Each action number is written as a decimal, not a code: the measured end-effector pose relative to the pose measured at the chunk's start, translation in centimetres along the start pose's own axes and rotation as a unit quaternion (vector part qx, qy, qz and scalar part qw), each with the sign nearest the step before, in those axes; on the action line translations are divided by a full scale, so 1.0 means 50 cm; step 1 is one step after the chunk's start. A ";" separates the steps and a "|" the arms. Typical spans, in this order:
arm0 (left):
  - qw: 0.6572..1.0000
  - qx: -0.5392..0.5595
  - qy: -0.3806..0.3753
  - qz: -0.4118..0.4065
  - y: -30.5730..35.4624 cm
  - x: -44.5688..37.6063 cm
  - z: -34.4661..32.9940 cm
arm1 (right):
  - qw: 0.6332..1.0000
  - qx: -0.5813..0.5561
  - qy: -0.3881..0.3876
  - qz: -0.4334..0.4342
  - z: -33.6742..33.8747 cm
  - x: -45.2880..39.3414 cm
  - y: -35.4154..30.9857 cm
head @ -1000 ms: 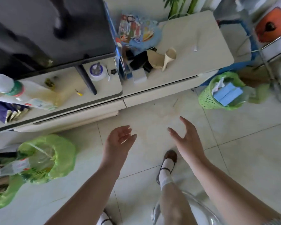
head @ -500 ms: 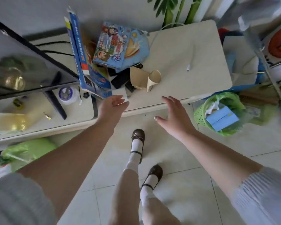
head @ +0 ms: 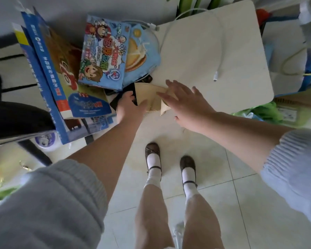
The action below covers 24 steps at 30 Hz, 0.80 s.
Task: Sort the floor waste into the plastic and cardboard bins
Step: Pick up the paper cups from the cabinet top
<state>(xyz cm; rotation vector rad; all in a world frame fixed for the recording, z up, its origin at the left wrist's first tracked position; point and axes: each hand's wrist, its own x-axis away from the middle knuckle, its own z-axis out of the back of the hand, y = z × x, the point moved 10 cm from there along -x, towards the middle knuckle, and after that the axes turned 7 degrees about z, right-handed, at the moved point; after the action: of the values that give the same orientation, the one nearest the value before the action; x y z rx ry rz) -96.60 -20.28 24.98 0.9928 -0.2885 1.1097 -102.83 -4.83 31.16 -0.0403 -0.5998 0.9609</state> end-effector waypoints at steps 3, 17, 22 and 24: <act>1.000 -0.010 0.021 -0.021 0.013 -0.009 -0.007 | 1.000 0.017 -0.002 -0.007 -0.007 -0.019 0.015; 0.983 0.136 0.110 0.060 -0.063 0.247 0.158 | 0.899 -0.382 0.118 -0.180 0.080 0.176 0.021; 0.952 0.235 0.146 0.135 -0.202 0.434 0.261 | 0.841 -0.493 0.088 -0.203 0.076 0.260 -0.127; 0.930 0.275 0.178 0.169 -0.279 0.506 0.303 | 0.831 -0.513 0.071 -0.203 0.057 0.277 -0.201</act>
<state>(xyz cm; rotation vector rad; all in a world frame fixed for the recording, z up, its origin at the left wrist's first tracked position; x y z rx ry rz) -69.15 -17.90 42.48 1.2295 0.1694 1.7170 -90.75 -0.58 42.89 -0.9077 -0.8855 0.1288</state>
